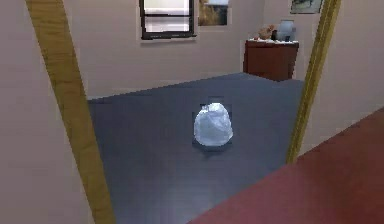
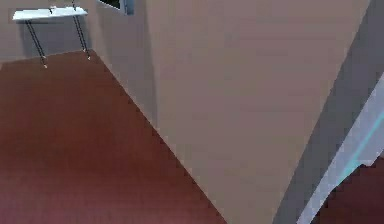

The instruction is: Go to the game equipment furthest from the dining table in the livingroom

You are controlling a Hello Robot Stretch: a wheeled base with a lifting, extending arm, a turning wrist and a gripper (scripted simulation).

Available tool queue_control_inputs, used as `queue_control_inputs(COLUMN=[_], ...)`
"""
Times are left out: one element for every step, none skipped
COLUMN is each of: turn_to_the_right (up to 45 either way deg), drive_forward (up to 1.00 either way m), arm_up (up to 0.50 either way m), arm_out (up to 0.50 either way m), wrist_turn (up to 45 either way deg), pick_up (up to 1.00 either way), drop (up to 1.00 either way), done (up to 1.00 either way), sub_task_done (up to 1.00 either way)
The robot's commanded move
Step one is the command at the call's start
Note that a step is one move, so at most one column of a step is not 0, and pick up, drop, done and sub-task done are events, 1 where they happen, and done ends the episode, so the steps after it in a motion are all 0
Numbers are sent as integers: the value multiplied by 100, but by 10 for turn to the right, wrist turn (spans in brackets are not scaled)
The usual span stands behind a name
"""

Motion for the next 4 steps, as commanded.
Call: queue_control_inputs(turn_to_the_right=[450,120,0,60], drive_forward=[0,0,100,0], arm_up=[0,0,0,0], arm_out=[0,0,0,0], wrist_turn=[0,0,0,0], pick_up=[0,0,0,0], drop=[0,0,0,0], done=[0,0,0,0], sub_task_done=[0,0,0,0])
